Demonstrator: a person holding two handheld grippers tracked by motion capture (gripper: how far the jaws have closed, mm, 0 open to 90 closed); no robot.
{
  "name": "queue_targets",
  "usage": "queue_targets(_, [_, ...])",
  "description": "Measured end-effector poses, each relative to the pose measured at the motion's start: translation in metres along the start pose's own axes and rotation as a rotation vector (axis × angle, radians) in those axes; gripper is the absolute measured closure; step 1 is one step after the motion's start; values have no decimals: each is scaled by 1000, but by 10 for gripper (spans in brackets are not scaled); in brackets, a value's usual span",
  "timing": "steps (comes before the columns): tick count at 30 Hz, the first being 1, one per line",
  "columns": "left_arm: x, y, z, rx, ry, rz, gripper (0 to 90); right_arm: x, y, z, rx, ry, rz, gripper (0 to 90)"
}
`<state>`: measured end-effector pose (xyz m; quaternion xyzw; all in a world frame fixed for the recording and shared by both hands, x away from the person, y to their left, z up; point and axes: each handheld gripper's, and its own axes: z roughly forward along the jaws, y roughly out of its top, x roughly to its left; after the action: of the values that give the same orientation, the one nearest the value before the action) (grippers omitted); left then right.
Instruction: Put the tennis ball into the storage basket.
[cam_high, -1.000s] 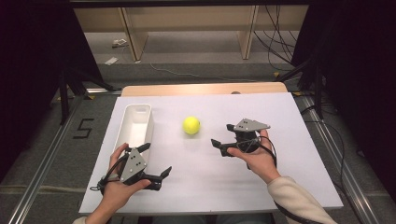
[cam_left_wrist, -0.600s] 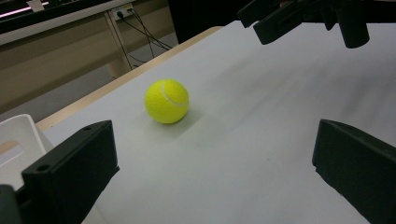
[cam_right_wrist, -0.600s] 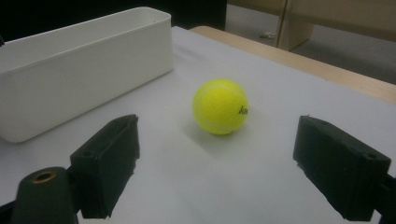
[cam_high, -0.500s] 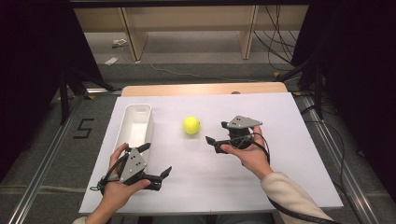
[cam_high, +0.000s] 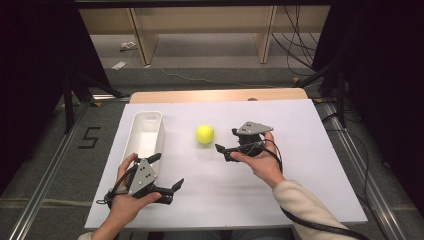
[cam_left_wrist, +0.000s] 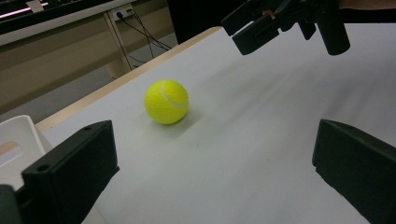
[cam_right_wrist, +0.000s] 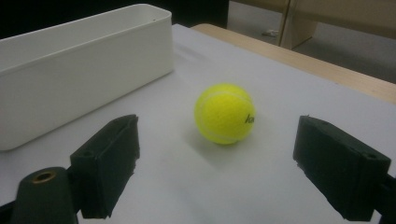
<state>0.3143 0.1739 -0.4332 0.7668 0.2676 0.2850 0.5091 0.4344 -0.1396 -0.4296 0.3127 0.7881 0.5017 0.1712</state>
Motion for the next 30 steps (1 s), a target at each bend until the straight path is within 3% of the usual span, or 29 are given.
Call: queue_targets(30, [0,0,0,-3,-2,-1,0,-6,5,39,49,-28,-14,144])
